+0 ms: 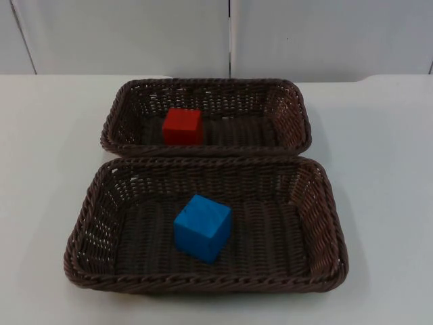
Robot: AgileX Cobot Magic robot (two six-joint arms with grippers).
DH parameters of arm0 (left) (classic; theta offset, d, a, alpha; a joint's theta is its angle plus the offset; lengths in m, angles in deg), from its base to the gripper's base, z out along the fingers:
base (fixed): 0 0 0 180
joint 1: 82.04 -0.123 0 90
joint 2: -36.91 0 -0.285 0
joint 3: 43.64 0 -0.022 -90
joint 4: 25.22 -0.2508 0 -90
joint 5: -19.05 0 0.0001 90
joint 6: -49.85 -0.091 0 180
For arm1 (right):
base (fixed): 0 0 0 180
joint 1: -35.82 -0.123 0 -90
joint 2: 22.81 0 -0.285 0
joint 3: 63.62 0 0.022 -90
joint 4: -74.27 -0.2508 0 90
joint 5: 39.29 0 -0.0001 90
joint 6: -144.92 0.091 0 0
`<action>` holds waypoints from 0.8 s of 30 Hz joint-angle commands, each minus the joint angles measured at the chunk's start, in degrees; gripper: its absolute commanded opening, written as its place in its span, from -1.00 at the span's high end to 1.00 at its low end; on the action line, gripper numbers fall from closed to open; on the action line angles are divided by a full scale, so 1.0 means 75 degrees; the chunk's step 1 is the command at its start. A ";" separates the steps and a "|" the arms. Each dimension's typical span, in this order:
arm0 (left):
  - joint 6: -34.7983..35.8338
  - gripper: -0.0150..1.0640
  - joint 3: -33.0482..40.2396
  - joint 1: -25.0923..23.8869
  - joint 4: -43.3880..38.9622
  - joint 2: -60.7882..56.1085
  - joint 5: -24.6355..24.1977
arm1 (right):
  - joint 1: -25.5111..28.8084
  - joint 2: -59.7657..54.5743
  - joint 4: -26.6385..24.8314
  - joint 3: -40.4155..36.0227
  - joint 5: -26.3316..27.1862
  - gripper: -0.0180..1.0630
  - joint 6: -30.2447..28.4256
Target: Pick up one cube with the left hand and place it into the upper basket. Pick up one cube with the right hand and place it into the lower basket.
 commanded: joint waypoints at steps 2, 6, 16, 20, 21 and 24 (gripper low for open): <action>0.0046 -0.97 0.0035 0.0040 -0.0030 -0.0033 0.0019 | -0.0041 0.0023 -0.0038 -0.0003 0.0016 -0.98 -0.0070; 0.0046 -0.97 0.0035 0.0040 -0.0030 -0.0033 0.0019 | -0.0041 0.0023 -0.0054 -0.0003 0.0016 -0.98 -0.0043; 0.0046 -0.97 0.0035 0.0040 -0.0030 -0.0033 0.0019 | -0.0041 0.0023 -0.0106 -0.0003 0.0016 -0.98 0.0132; 0.0046 -0.97 0.0035 0.0040 -0.0030 -0.0033 0.0019 | -0.0041 0.0023 -0.0106 -0.0003 0.0016 -0.98 0.0132; 0.0046 -0.97 0.0035 0.0040 -0.0030 -0.0033 0.0019 | -0.0041 0.0023 -0.0106 -0.0003 0.0016 -0.98 0.0132; 0.0046 -0.97 0.0035 0.0040 -0.0030 -0.0033 0.0019 | -0.0041 0.0023 -0.0106 -0.0003 0.0016 -0.98 0.0132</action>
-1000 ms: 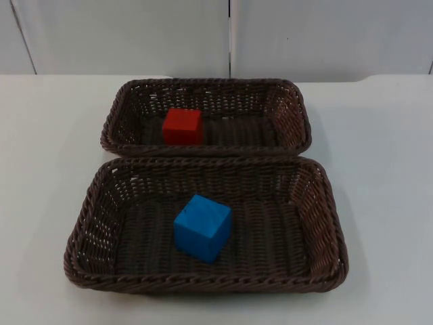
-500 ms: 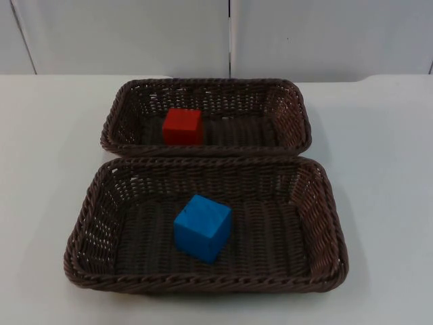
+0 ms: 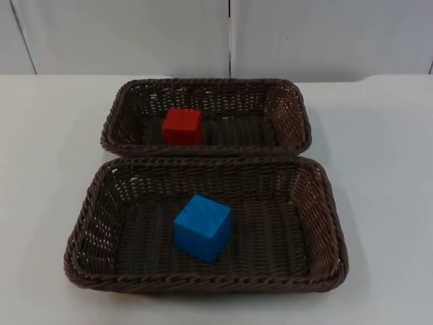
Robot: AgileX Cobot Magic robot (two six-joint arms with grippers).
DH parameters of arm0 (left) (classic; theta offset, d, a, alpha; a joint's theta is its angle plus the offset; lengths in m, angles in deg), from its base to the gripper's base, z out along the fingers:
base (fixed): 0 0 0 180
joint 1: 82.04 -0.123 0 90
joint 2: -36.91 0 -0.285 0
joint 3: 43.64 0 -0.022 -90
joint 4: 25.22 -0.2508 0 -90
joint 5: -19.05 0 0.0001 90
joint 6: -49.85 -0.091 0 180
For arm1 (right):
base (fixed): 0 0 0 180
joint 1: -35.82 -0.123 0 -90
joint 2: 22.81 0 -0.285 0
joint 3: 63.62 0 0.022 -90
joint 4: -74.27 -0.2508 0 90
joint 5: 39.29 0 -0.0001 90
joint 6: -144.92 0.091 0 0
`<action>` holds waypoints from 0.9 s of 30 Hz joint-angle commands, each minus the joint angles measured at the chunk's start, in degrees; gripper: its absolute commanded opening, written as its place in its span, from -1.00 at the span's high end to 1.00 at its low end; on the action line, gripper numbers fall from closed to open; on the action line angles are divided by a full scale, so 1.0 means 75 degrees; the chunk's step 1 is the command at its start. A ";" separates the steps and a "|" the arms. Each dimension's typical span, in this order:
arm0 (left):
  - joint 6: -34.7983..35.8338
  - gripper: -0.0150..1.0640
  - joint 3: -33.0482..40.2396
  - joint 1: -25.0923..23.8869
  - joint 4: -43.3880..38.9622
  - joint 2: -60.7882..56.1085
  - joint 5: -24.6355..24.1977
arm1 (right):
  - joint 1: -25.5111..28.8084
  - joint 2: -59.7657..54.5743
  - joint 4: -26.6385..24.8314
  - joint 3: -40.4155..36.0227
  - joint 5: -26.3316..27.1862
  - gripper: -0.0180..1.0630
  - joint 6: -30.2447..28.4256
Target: Pick up one cube with the left hand and place it into the upper basket. Pick up one cube with the right hand and place it into the lower basket.
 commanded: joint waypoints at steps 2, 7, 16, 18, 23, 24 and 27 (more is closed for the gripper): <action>0.0046 -0.97 0.0035 0.0040 -0.0030 -0.0033 0.0019 | -0.0041 0.0023 -0.0041 -0.0003 0.0016 -0.98 0.0010; 0.0046 -0.97 0.0035 0.0040 -0.0030 -0.0033 0.0019 | -0.0041 0.0023 -0.0041 -0.0003 0.0016 -0.98 0.0010; 0.0045 -0.97 0.0035 0.0022 -0.0047 -0.0033 0.0019 | -0.0041 0.0023 -0.0041 -0.0003 0.0016 -0.98 0.0010; 0.0045 -0.97 0.0035 0.0022 -0.0047 -0.0033 0.0019 | -0.0041 0.0023 -0.0041 -0.0003 0.0016 -0.98 0.0010; 0.0045 -0.97 0.0035 0.0022 -0.0047 -0.0033 0.0019 | -0.0041 0.0023 -0.0041 -0.0003 0.0016 -0.98 0.0010; 0.0045 -0.97 0.0035 0.0022 -0.0047 -0.0033 0.0019 | -0.0041 0.0023 -0.0041 -0.0003 0.0016 -0.98 0.0010; 0.0045 -0.97 0.0035 0.0022 -0.0047 -0.0033 0.0019 | -0.0041 0.0023 -0.0041 -0.0003 0.0016 -0.98 0.0010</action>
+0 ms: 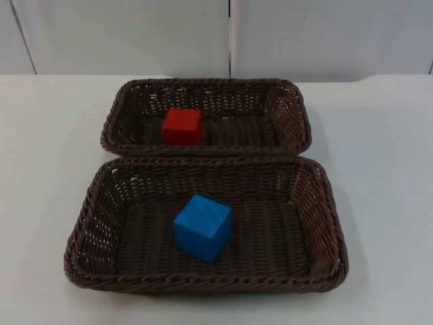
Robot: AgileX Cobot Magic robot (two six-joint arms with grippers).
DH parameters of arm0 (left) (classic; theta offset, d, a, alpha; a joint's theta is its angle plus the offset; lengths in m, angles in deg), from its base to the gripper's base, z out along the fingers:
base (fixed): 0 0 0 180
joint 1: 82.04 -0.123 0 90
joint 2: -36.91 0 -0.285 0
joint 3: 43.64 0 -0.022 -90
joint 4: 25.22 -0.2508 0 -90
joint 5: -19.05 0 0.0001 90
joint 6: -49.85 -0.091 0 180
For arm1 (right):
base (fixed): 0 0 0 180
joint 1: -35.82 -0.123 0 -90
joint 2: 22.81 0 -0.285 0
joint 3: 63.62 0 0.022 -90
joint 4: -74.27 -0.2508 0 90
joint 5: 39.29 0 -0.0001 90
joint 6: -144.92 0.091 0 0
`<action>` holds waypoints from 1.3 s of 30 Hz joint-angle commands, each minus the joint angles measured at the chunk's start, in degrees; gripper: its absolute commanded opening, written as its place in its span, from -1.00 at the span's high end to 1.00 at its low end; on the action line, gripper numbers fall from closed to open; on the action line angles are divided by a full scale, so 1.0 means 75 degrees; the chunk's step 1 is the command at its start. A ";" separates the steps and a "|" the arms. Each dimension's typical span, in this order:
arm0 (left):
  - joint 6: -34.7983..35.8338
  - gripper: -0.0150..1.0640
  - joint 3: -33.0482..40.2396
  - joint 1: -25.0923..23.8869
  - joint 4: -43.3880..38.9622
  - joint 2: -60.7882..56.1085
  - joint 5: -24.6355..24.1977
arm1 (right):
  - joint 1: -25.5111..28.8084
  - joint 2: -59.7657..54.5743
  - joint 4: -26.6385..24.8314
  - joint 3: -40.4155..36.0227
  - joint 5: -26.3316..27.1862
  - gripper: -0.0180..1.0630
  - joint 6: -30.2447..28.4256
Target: Pick up one cube with the left hand and place it into the upper basket. Pick up one cube with the right hand and place it into the lower basket.
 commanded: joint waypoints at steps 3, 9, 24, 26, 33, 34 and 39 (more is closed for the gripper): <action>0.0045 -0.97 0.0035 0.0022 -0.0047 -0.0033 0.0019 | -0.0041 0.0023 -0.0028 -0.0003 0.0016 -0.98 -0.0004; 0.0045 -0.97 0.0035 0.0022 -0.0047 -0.0033 0.0019 | -0.0041 0.0023 -0.0028 -0.0003 0.0016 -0.98 -0.0004; 0.0045 -0.97 0.0035 -0.1767 -0.0047 -0.0033 0.0019 | -0.0041 0.0023 -0.0028 -0.0003 0.0016 -0.98 -0.0004; 0.0045 -0.97 0.0035 -0.2089 -0.0047 -0.0033 0.0019 | -0.0041 0.0023 -0.0028 -0.0003 0.0016 -0.98 -0.0004; 0.0045 -0.97 0.0035 -0.2815 -0.0047 -0.0033 0.0019 | -0.0041 0.0023 -0.0028 -0.0003 0.0016 -0.98 -0.0004; 0.0045 -0.97 0.0035 -0.2891 -0.0047 -0.0033 0.0019 | -0.0041 0.0023 -0.0028 -0.0003 0.0016 -0.98 -0.0004; 0.0045 -0.97 0.0035 -0.3005 -0.0047 -0.0033 0.0019 | -0.0041 0.0023 -0.0028 -0.0003 0.0016 -0.98 -0.0004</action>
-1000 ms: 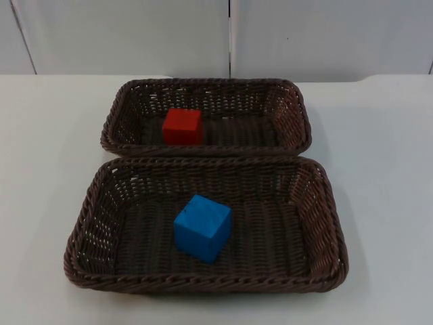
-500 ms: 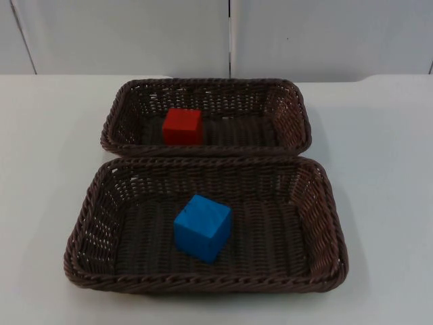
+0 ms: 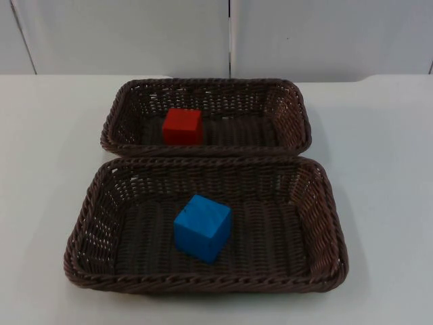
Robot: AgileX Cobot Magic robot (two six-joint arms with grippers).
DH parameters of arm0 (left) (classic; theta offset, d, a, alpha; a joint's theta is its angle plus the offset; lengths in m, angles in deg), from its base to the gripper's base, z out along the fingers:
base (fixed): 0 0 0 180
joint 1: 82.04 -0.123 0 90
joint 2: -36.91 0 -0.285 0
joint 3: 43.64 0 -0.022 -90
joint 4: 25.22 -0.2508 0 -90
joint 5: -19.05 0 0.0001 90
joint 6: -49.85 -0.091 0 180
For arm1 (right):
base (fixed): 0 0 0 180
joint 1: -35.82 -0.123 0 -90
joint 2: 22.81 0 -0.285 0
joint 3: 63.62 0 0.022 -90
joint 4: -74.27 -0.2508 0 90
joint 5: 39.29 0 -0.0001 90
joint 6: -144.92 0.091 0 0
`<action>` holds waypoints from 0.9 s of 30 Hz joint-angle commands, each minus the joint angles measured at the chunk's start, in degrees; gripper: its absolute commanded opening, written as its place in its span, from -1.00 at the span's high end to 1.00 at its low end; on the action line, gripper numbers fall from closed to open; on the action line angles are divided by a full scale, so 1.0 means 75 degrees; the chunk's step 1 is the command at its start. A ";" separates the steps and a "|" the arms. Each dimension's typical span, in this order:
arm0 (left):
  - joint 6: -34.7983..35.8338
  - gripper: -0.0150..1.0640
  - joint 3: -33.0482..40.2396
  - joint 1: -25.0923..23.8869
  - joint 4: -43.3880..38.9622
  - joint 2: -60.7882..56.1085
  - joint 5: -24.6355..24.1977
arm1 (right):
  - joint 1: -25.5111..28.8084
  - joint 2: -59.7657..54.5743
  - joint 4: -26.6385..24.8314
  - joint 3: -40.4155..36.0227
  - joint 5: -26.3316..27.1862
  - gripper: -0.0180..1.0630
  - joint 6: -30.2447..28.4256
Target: Pick up one cube with the left hand and place it into the upper basket. Pick up one cube with the right hand and place it into the lower basket.
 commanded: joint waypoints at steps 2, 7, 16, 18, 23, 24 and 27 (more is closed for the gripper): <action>0.0045 -0.97 0.0035 -0.0028 -0.0047 -0.0033 0.0019 | -0.0041 0.0023 -0.0028 -0.0003 0.0016 -0.98 -0.0004; 0.0045 -0.97 0.0035 -0.0028 -0.0047 -0.0033 0.0019 | -0.0041 0.0023 -0.0028 -0.0003 0.0016 -0.98 -0.0004; 0.0045 -0.97 0.0035 -0.0028 -0.0047 -0.0033 0.0019 | 0.0350 0.0023 -0.0031 -0.0003 0.0016 -0.98 -0.0004; 0.0045 -0.97 0.0035 -0.0028 -0.0047 -0.0033 0.0019 | 0.0494 0.0023 -0.0031 -0.0003 0.0016 -0.98 -0.0004; 0.0045 -0.97 0.0035 -0.0028 -0.0047 -0.0033 0.0019 | 0.1316 0.0023 -0.0031 -0.0003 0.0016 -0.98 -0.0004; 0.0045 -0.97 0.0035 -0.0028 -0.0047 -0.0033 0.0019 | 0.1523 0.0023 -0.0031 -0.0003 0.0016 -0.98 -0.0004; 0.0045 -0.97 0.0035 -0.0028 -0.0047 -0.0033 0.0019 | 0.1920 0.0023 -0.0031 -0.0003 0.0016 -0.98 -0.0004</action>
